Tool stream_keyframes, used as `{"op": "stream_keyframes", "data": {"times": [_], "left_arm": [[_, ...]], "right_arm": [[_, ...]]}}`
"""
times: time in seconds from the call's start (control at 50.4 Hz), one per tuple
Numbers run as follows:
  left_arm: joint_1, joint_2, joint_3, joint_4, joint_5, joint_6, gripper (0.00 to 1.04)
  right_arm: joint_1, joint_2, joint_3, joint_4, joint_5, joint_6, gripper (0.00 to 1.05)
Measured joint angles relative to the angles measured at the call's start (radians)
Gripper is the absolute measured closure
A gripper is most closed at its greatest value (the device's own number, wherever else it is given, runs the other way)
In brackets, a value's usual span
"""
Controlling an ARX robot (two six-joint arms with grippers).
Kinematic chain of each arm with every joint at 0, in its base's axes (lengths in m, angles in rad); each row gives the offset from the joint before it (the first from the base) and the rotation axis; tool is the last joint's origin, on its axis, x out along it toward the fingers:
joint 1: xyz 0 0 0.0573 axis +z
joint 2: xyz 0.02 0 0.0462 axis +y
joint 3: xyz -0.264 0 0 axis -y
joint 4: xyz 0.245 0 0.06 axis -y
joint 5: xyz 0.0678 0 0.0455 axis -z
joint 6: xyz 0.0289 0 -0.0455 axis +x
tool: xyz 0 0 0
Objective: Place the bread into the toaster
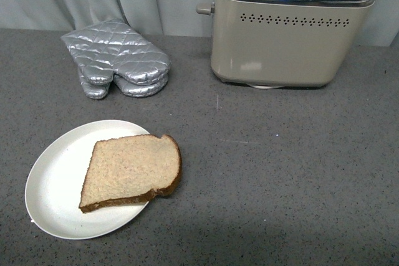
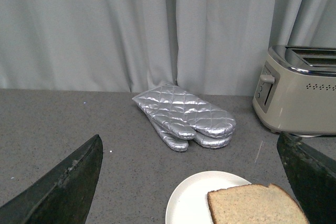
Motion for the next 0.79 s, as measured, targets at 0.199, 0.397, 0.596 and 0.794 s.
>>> {"op": "stream_keyframes", "data": {"times": [0.199,0.397,0.596,0.794], "left_arm": [[0.000,0.000,0.000,0.000,0.000,0.000,0.07],[0.000,0.000,0.000,0.000,0.000,0.000,0.07],[0.000,0.000,0.000,0.000,0.000,0.000,0.07],[0.000,0.000,0.000,0.000,0.000,0.000,0.07]], "right_arm": [[0.000,0.000,0.000,0.000,0.000,0.000,0.10],[0.000,0.000,0.000,0.000,0.000,0.000,0.10],[0.000,0.000,0.000,0.000,0.000,0.000,0.10],[0.000,0.000,0.000,0.000,0.000,0.000,0.10]]}}
